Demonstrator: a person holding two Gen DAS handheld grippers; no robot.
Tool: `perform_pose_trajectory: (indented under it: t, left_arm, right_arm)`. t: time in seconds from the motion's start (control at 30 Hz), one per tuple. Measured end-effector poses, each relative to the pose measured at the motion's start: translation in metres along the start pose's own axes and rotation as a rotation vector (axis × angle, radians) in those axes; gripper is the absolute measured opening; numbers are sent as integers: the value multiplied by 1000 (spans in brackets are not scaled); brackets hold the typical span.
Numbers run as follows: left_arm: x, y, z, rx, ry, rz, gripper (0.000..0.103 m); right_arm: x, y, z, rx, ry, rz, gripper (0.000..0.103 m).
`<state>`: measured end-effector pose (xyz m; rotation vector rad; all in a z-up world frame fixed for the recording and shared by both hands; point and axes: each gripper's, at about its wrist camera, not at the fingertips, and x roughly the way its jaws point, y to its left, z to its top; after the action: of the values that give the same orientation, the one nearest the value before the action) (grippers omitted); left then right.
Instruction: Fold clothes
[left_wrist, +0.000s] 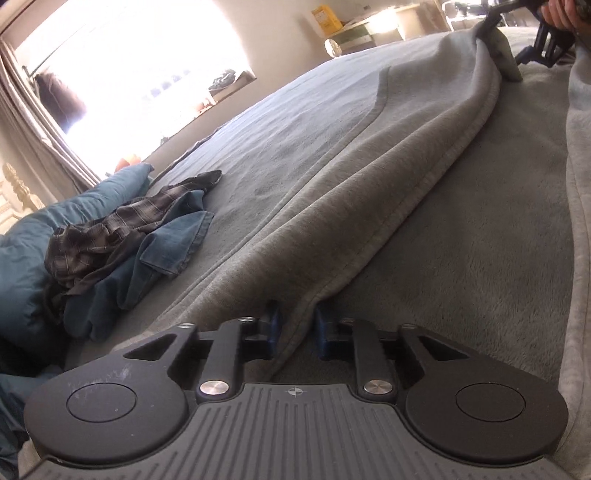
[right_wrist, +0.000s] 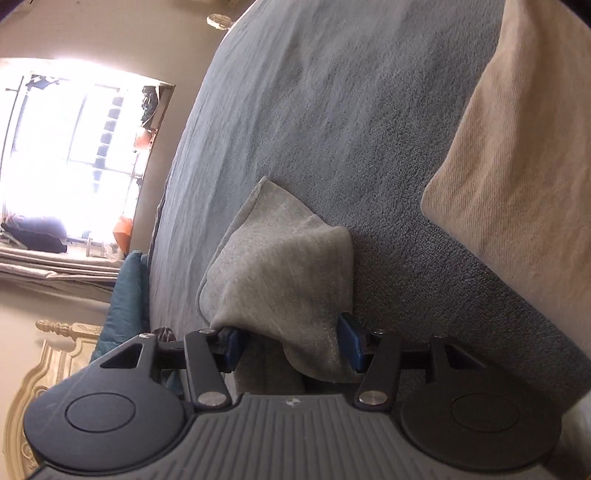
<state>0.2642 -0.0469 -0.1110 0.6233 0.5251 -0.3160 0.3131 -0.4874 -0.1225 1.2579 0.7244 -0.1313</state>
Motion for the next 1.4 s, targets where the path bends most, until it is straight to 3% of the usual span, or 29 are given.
perform_pose_trajectory:
  t: [0.13,0.17,0.3,0.37,0.4,0.47,0.53,0.67,0.8,1.0,1.13,1.23,1.3,1.4]
  left_arm:
    - [-13,15,-1,-106,-15,-56,4]
    - [-20,22,0,-141,-30,-77,3]
    - [-40,48,-1,-282,-41,-199,3]
    - [-34,53,-6,-342,-5,-260,3]
    - [-28,52,-9,-361,14,-277,3]
    - [-21,47,-16,-372,32,-285,3]
    - [-17,43,-21,-373,34,-284,3]
    - [-19,41,-25,-362,6,-273,3]
    - [-17,43,-30,-382,-6,-280,4]
    - [-15,46,-32,-405,-15,-293,5]
    - [-14,46,-34,-414,-25,-298,5]
    - [-15,46,-35,-410,-32,-300,5]
    - [-14,46,-35,-407,-36,-304,5]
    - [-15,46,-35,-405,-43,-306,5]
  right_arm:
    - [19,14,14,-2,-16,20,50]
    - [19,25,16,-37,-24,48,43]
    - [3,85,12,-284,-90,135,42]
    - [-9,109,2,-431,-131,108,46]
    - [-15,114,-2,-476,-152,63,58]
    - [-24,115,-7,-504,-177,-20,64]
    - [-34,100,-3,-433,-169,-23,64]
    - [-53,51,10,-160,-100,10,64]
    - [-56,9,3,29,-28,33,68]
    - [-29,-14,-6,133,29,6,69]
    - [-10,-15,2,156,-50,-17,69]
    - [-2,-11,18,144,-124,11,48]
    - [-3,4,30,79,-167,5,19]
    - [-19,43,37,-88,-216,32,9]
